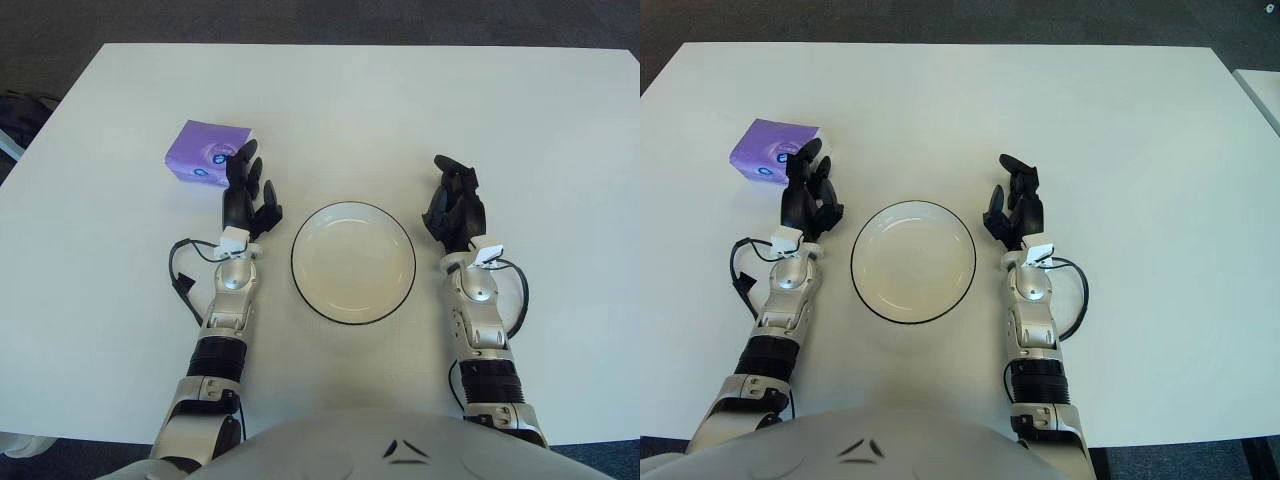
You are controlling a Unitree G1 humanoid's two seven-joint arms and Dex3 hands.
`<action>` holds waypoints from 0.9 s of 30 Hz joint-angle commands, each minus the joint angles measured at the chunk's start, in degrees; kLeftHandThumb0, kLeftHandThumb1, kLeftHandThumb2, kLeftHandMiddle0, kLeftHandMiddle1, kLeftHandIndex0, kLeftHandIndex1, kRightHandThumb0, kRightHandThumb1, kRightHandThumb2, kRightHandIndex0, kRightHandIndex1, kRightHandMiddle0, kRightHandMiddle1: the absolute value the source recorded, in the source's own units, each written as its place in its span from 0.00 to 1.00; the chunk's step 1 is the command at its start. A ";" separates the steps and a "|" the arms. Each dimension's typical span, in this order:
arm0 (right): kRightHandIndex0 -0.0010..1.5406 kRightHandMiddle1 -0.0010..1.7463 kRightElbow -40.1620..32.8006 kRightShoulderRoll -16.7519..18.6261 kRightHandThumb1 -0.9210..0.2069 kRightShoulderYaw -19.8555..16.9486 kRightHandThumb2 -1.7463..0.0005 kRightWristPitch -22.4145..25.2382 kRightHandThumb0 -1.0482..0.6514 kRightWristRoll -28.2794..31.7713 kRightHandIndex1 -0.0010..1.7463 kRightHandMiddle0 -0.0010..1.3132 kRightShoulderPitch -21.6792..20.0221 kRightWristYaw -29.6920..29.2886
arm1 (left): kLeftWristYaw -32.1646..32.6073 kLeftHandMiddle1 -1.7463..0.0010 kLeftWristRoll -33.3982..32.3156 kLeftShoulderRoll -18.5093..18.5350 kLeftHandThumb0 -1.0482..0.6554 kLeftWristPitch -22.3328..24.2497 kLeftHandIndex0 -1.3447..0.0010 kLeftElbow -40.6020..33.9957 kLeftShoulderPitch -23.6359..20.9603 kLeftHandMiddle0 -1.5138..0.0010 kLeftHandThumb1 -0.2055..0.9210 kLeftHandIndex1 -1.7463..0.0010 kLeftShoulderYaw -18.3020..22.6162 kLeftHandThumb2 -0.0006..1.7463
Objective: Put the tissue paper into the plate.
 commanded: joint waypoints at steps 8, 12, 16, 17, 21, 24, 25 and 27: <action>0.31 0.52 3.40 0.30 0.00 -0.04 0.52 3.07 0.30 -0.24 0.00 0.01 2.50 -0.91 | -2.75 1.00 0.78 1.77 0.20 2.77 1.00 -5.94 7.70 0.74 1.00 0.57 -0.40 0.46; 0.31 0.52 3.77 0.42 0.00 0.23 0.52 2.90 0.30 -0.48 0.00 0.01 2.35 -1.19 | -3.94 1.00 1.73 3.28 0.21 3.84 1.00 -10.73 8.36 0.74 1.00 0.57 -0.38 0.46; 0.31 0.52 4.18 0.53 0.00 0.42 0.52 2.60 0.30 -0.52 0.00 0.01 2.19 -1.41 | -5.41 1.00 2.45 4.89 0.22 5.77 1.00 -15.66 8.99 0.74 1.00 0.58 -0.33 0.46; 0.31 0.52 4.35 0.56 0.00 0.45 0.52 2.52 0.30 -0.53 0.00 0.01 2.10 -1.47 | -6.08 1.00 2.90 5.57 0.23 6.45 1.00 -17.91 9.53 0.74 1.00 0.58 -0.42 0.46; 0.30 0.52 4.85 0.69 0.00 0.60 0.52 2.36 0.31 -0.60 0.00 0.01 1.82 -1.69 | -8.07 1.00 4.78 8.01 0.23 6.76 1.00 -22.31 10.79 0.75 1.00 0.58 -1.03 0.45; 0.30 0.52 5.21 0.79 0.00 0.75 0.52 2.23 0.30 -0.66 0.00 0.00 1.65 -1.82 | -9.23 1.00 5.84 9.54 0.22 5.86 1.00 -23.25 11.05 0.75 1.00 0.58 -1.35 0.44; 0.30 0.52 5.38 0.81 0.00 0.76 0.52 2.20 0.30 -0.67 0.00 0.00 1.56 -1.87 | -9.89 1.00 6.39 10.44 0.22 5.19 1.00 -23.83 11.15 0.75 1.00 0.58 -1.54 0.43; 0.30 0.52 5.63 0.85 0.00 0.80 0.51 2.12 0.30 -0.70 0.00 0.00 1.43 -1.97 | -10.68 1.00 6.99 11.49 0.22 4.42 1.00 -24.49 11.27 0.75 1.00 0.58 -1.73 0.42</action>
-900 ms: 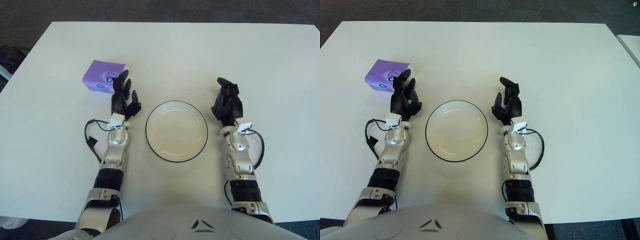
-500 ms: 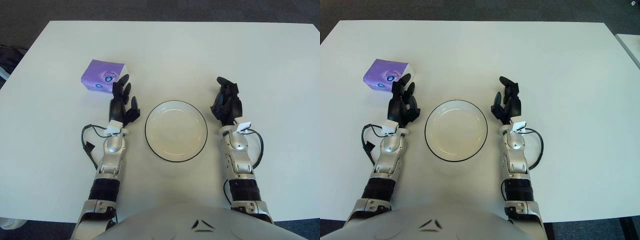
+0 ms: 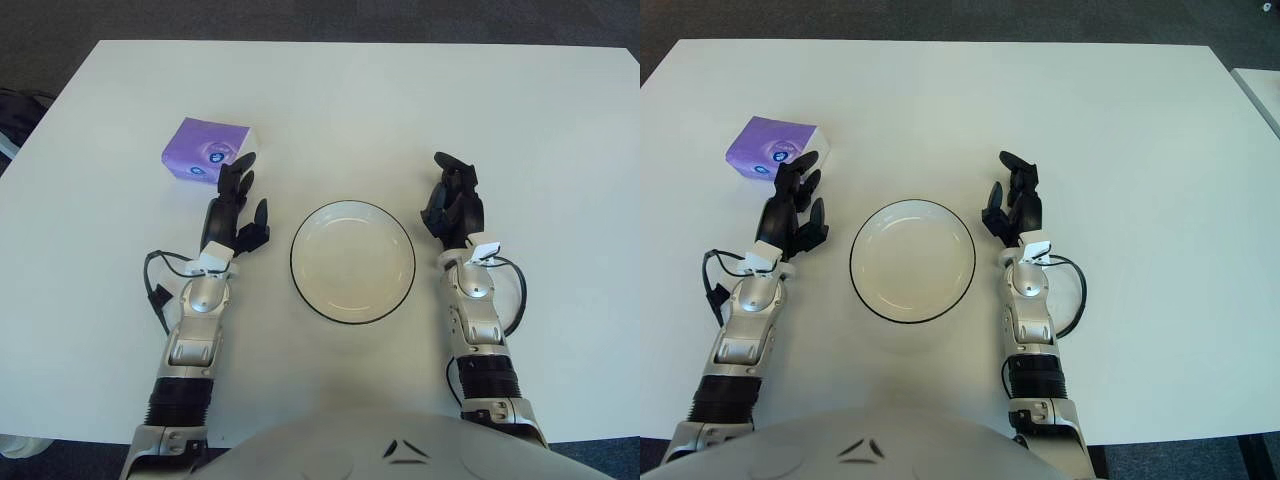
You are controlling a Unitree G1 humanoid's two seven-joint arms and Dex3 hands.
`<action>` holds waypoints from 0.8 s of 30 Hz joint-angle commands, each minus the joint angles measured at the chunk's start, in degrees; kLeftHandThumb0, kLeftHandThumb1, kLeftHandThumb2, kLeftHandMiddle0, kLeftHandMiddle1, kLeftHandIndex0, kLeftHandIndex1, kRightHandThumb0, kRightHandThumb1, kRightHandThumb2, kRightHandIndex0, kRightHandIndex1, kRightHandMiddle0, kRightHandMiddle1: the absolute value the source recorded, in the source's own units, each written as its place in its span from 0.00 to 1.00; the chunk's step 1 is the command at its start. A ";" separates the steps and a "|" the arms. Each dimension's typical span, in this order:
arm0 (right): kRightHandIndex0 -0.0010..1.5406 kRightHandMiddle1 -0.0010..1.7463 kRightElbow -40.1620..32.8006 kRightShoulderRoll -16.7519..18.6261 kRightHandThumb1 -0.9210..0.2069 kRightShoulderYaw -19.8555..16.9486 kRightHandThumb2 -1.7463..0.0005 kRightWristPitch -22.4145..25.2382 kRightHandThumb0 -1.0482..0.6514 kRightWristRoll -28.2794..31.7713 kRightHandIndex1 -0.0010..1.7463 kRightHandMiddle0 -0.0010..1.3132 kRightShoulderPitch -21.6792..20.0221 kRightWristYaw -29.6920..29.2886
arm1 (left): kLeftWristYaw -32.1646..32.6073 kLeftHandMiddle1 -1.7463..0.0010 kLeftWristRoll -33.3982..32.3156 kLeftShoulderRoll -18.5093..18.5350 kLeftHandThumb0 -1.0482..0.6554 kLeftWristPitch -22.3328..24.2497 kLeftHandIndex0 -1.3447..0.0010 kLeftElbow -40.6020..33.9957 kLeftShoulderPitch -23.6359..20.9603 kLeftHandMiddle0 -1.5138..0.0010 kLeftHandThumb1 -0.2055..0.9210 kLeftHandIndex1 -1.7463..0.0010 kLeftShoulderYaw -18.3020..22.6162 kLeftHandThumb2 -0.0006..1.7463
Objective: Put the tissue paper into the plate.
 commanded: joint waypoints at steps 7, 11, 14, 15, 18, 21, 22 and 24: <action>0.31 0.52 4.83 0.38 0.00 0.20 0.51 2.70 0.30 -0.54 0.00 0.01 2.40 -0.88 | -7.19 1.00 2.42 8.80 0.21 -4.81 1.00 -4.86 2.07 0.79 1.00 0.62 0.71 0.41; 0.31 0.52 5.48 0.48 0.00 0.27 0.51 2.56 0.30 -0.78 0.00 0.01 2.05 -1.19 | -8.56 1.00 2.46 11.44 0.21 -5.84 1.00 -5.65 1.52 0.80 1.00 0.65 2.12 0.40; 0.31 0.52 6.46 0.60 0.00 0.30 0.51 2.39 0.30 -1.06 0.00 0.01 1.60 -1.44 | -8.33 1.00 3.35 13.01 0.20 -7.51 1.00 -5.40 0.25 0.81 1.00 0.68 3.08 0.39; 0.31 0.52 6.65 0.61 0.00 0.31 0.51 2.34 0.30 -1.10 0.00 0.01 1.51 -1.50 | -8.09 1.00 3.61 13.19 0.21 -8.10 1.00 -5.19 0.00 0.81 1.00 0.68 3.22 0.39; 0.31 0.52 7.49 0.63 0.00 0.35 0.50 2.20 0.30 -1.25 0.00 0.01 1.08 -1.70 | -4.97 1.00 6.23 13.60 0.22 -13.57 1.00 -2.68 -1.70 0.81 1.00 0.70 3.82 0.38; 0.31 0.52 8.13 0.63 0.00 0.37 0.50 2.03 0.30 -1.33 0.00 0.01 0.75 -1.81 | -3.22 1.00 7.60 13.89 0.23 -17.54 1.00 -0.86 -2.57 0.81 1.00 0.72 4.24 0.36; 0.31 0.52 8.35 0.62 0.00 0.38 0.50 1.96 0.30 -1.30 0.00 0.01 0.63 -1.80 | -2.88 1.00 8.06 14.23 0.23 -18.97 1.00 -0.39 -2.75 0.81 1.00 0.72 4.39 0.36; 0.31 0.52 8.82 0.63 0.00 0.37 0.50 1.77 0.30 -1.25 0.00 0.01 0.39 -1.82 | -2.65 1.00 8.67 14.94 0.24 -21.19 1.00 0.13 -2.85 0.81 1.00 0.74 4.68 0.34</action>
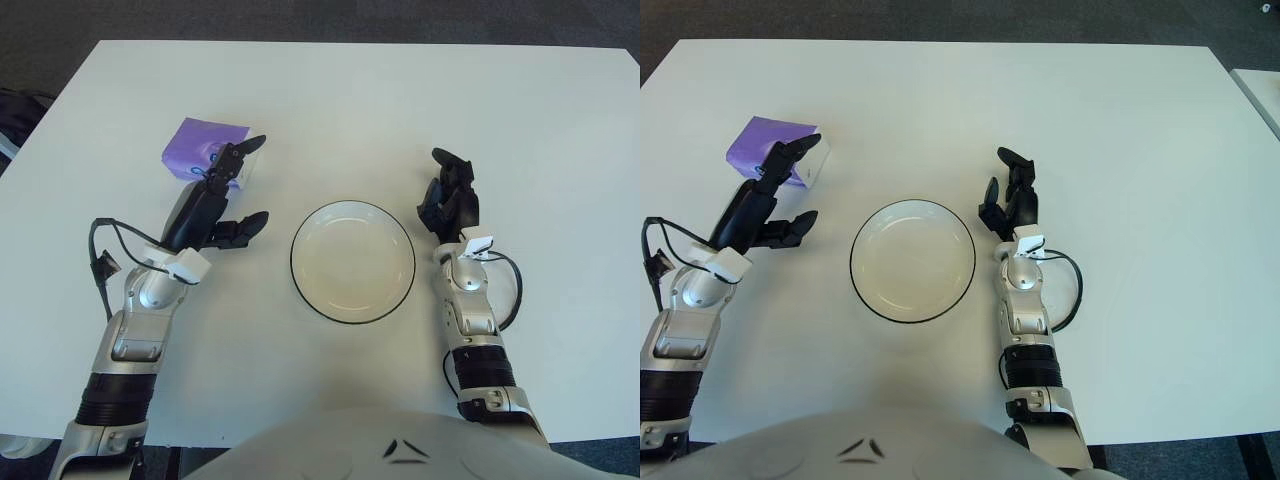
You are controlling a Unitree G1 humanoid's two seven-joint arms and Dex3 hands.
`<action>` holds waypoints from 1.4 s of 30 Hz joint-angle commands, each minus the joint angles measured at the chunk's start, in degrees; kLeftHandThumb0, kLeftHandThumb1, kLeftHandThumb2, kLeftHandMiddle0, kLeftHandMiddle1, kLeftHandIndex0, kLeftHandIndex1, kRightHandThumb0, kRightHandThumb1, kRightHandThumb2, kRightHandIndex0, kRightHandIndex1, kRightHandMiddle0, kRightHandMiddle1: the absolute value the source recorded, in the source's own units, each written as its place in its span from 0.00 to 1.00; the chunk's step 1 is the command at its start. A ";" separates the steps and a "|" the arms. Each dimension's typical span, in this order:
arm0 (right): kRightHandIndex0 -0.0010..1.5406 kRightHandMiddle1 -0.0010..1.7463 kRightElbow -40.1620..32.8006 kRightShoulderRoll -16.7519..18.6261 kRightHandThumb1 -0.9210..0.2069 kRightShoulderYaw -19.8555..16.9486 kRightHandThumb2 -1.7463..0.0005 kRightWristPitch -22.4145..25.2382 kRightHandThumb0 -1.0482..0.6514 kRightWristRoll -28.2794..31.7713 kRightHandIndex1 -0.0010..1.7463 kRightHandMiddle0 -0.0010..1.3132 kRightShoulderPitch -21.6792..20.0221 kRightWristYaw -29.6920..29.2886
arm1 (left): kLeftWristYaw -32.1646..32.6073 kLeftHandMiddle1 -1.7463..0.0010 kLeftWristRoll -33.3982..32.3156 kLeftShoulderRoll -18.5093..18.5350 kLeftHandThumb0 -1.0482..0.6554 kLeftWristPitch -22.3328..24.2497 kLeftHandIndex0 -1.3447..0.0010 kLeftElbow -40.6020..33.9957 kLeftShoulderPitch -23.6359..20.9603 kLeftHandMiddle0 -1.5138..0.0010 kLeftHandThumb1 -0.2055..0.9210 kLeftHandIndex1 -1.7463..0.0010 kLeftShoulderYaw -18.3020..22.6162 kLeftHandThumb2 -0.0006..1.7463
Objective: Put the tissue paper into the plate.
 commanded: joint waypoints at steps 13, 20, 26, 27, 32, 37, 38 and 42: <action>0.31 0.52 8.54 0.23 0.00 -0.54 0.51 1.56 0.30 0.65 0.00 0.00 1.17 0.14 | -6.85 1.00 -0.52 9.30 0.26 -2.94 1.00 -7.51 2.60 0.82 1.00 0.72 5.31 0.27; 0.32 0.53 11.14 0.15 0.00 -0.78 0.51 0.36 0.30 0.72 0.01 0.00 -0.10 0.18 | -7.56 1.00 7.00 14.69 0.22 1.74 1.00 -6.23 -0.71 0.86 1.00 0.76 10.14 0.35; 0.32 0.53 12.61 0.06 0.00 -0.96 0.51 -0.35 0.30 0.77 0.01 0.00 -0.83 0.17 | -6.95 1.00 15.18 18.37 0.18 6.84 1.00 -5.21 -4.45 0.93 1.00 0.82 10.65 0.43; 0.32 0.53 12.82 0.05 0.00 -1.01 0.51 -0.41 0.30 0.79 0.01 0.00 -0.94 0.17 | -6.72 1.00 17.40 19.36 0.18 7.77 1.00 -4.38 -6.09 0.93 1.00 0.82 10.12 0.43; 0.32 0.53 13.65 -0.09 0.00 -1.30 0.51 -0.63 0.29 0.95 0.01 0.00 -1.43 0.21 | -5.25 1.00 24.99 22.55 0.17 9.96 1.00 -3.28 -9.47 0.96 1.00 0.82 8.97 0.50; 0.32 0.52 14.28 -0.20 0.00 -1.60 0.51 -0.62 0.29 0.98 0.01 0.00 -1.83 0.04 | -4.10 1.00 30.88 26.14 0.17 10.39 1.00 -2.15 -10.97 0.97 1.00 0.81 7.83 0.51; 0.32 0.52 14.36 -0.20 0.00 -1.64 0.51 -0.60 0.29 0.96 0.01 0.00 -1.87 0.01 | -4.08 1.00 31.52 26.72 0.17 10.47 1.00 -1.83 -11.28 0.97 1.00 0.81 7.60 0.52; 0.32 0.52 14.84 -0.31 0.00 -1.84 0.51 -0.61 0.29 0.89 0.01 0.00 -2.14 0.01 | -4.47 1.00 33.20 28.39 0.16 11.06 1.00 -0.82 -12.87 0.98 1.00 0.84 6.35 0.53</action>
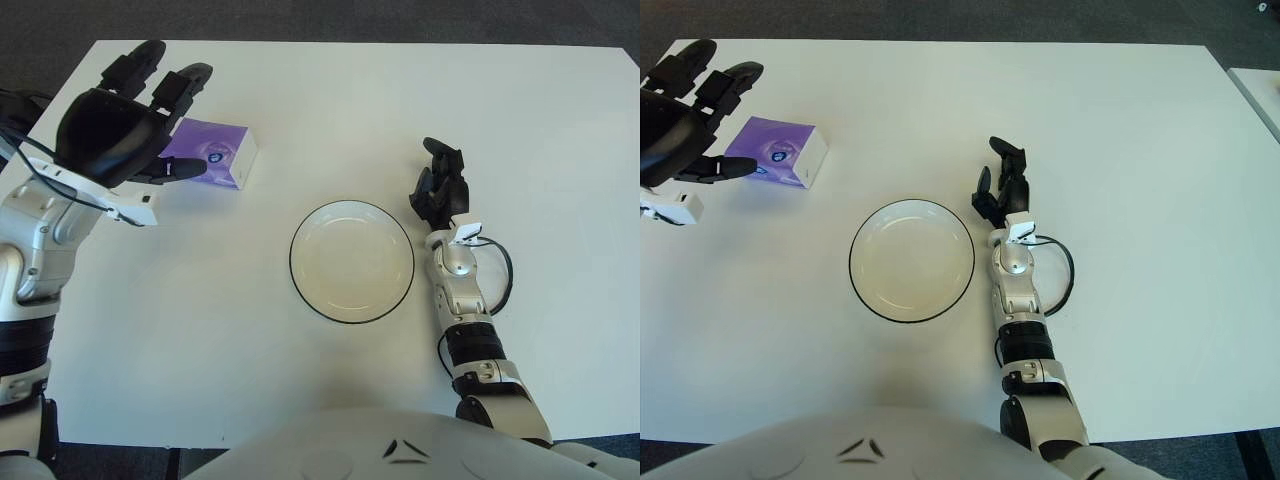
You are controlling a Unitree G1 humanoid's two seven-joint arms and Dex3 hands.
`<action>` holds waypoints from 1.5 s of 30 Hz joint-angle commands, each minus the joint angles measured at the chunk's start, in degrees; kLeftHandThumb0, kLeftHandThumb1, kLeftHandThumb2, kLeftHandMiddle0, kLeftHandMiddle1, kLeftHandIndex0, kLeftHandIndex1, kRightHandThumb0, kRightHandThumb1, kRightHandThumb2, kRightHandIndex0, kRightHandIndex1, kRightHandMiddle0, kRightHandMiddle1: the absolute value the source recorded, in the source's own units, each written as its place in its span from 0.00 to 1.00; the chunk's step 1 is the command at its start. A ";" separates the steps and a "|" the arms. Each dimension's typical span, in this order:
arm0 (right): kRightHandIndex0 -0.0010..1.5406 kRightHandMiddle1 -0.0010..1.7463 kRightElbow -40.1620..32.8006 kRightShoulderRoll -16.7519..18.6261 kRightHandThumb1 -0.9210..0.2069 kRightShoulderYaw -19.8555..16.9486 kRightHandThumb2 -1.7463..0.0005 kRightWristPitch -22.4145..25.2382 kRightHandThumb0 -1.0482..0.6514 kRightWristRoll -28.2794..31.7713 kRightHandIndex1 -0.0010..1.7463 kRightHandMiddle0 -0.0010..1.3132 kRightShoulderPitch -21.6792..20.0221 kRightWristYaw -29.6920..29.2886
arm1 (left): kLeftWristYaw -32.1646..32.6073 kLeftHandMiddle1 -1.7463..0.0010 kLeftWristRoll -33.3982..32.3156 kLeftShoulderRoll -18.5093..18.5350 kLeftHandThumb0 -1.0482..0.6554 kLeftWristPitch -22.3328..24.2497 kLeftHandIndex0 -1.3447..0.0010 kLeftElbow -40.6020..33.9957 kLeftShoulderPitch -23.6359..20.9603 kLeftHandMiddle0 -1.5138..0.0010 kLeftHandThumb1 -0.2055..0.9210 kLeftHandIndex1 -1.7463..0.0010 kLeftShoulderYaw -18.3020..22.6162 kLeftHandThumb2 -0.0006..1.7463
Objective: Put the tissue paper into the plate.
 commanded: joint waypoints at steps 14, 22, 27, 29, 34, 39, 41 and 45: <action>0.32 0.52 8.04 -0.37 0.00 -1.03 0.51 2.98 0.30 0.81 0.00 0.00 2.93 0.11 | -3.91 0.99 4.78 4.98 0.10 -0.22 1.00 12.70 -14.29 0.97 1.00 0.85 -12.06 0.49; 0.31 0.52 8.65 -0.39 0.00 -1.34 0.51 2.67 0.29 1.09 0.00 0.00 2.65 0.03 | -0.26 0.99 2.89 5.82 0.06 -7.57 1.00 24.35 -19.68 0.96 1.00 0.86 -17.01 0.46; 0.31 0.52 8.57 -0.37 0.00 -1.48 0.51 2.71 0.29 1.00 0.00 0.00 2.66 -0.15 | 6.41 0.99 5.64 3.30 0.04 -10.60 1.00 36.26 -24.03 0.96 1.00 0.87 -21.97 0.44; 0.31 0.52 8.49 -0.33 0.00 -1.53 0.51 2.69 0.29 0.95 0.00 0.00 2.69 -0.20 | 9.12 0.99 6.68 2.40 0.03 -12.05 1.00 41.24 -26.25 0.96 1.00 0.87 -24.31 0.42; 0.31 0.52 8.28 -0.28 0.00 -1.64 0.51 2.72 0.29 0.90 0.00 0.00 2.74 -0.14 | 10.27 1.00 5.29 2.54 0.01 -15.68 1.00 45.96 -29.09 0.97 1.00 0.87 -26.83 0.39; 0.31 0.52 8.02 -0.28 0.00 -1.67 0.51 2.79 0.29 0.94 0.00 0.00 2.83 -0.03 | 6.68 1.00 3.19 1.92 0.00 -18.57 1.00 49.08 -31.53 0.97 1.00 0.85 -29.08 0.37; 0.31 0.52 7.98 -0.29 0.00 -1.67 0.51 2.80 0.29 0.90 0.00 0.00 2.85 -0.06 | 4.68 1.00 2.30 1.83 0.00 -19.17 1.00 49.39 -32.06 0.97 1.00 0.84 -29.65 0.36; 0.31 0.51 7.86 -0.29 0.00 -1.68 0.51 2.79 0.28 0.87 0.00 0.00 3.00 -0.09 | -0.92 1.00 -0.24 1.84 0.00 -20.22 1.00 50.32 -33.08 0.98 1.00 0.82 -30.74 0.34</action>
